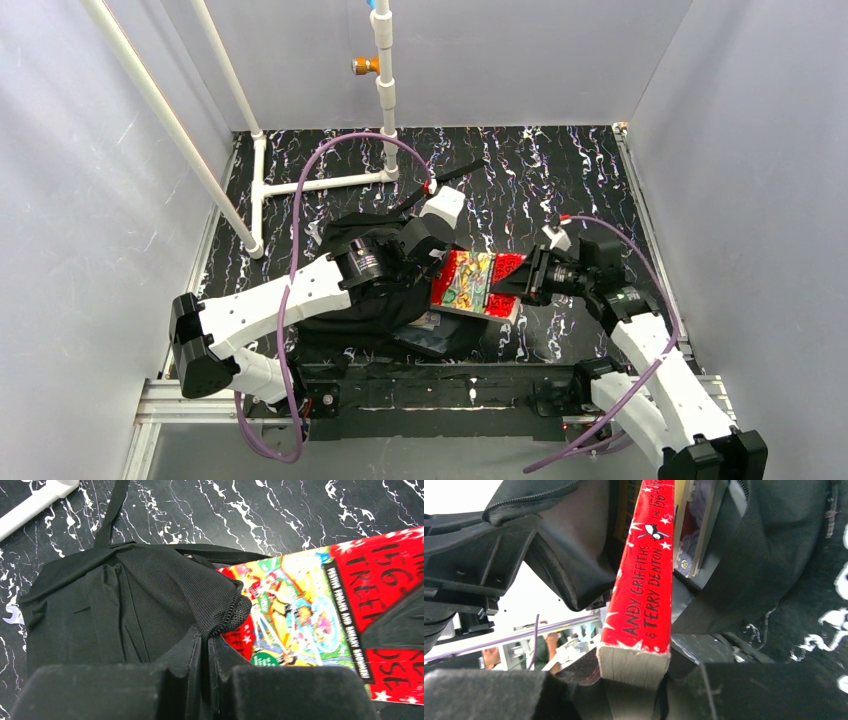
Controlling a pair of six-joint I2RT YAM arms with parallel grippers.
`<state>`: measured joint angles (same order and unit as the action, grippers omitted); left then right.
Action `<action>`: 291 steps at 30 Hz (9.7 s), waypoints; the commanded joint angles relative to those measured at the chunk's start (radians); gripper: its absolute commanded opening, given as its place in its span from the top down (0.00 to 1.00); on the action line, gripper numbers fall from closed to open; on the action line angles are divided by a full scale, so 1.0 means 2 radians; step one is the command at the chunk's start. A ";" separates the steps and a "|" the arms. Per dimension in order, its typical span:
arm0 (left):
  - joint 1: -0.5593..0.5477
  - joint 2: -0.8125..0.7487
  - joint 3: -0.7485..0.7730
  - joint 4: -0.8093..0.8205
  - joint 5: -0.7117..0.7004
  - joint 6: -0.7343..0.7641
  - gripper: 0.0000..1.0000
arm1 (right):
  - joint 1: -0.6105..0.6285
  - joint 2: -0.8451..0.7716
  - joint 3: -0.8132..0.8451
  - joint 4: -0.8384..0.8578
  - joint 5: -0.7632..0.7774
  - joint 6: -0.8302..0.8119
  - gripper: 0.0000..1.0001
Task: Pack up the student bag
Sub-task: Place the book in the student bag, then adjust the student bag at the center of the board, then zip the student bag at the center of the board.
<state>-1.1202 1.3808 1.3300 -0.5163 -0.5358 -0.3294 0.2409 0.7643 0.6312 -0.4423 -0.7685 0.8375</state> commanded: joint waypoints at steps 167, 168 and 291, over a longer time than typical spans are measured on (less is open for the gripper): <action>0.022 0.072 -0.057 0.043 0.013 0.011 0.86 | 0.105 0.225 0.093 0.089 0.246 -0.197 0.59; 0.022 0.064 -0.060 0.044 0.024 0.012 0.87 | 0.106 0.223 0.094 0.085 0.253 -0.202 0.60; 0.151 -0.018 -0.112 0.067 0.377 -0.009 0.19 | 0.164 0.273 0.155 -0.008 0.326 -0.339 0.99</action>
<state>-0.8753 1.4090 1.1057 -0.3664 0.1692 -0.4118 0.5659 1.3491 0.9180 -0.4480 -0.0906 0.1761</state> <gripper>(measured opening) 0.796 0.031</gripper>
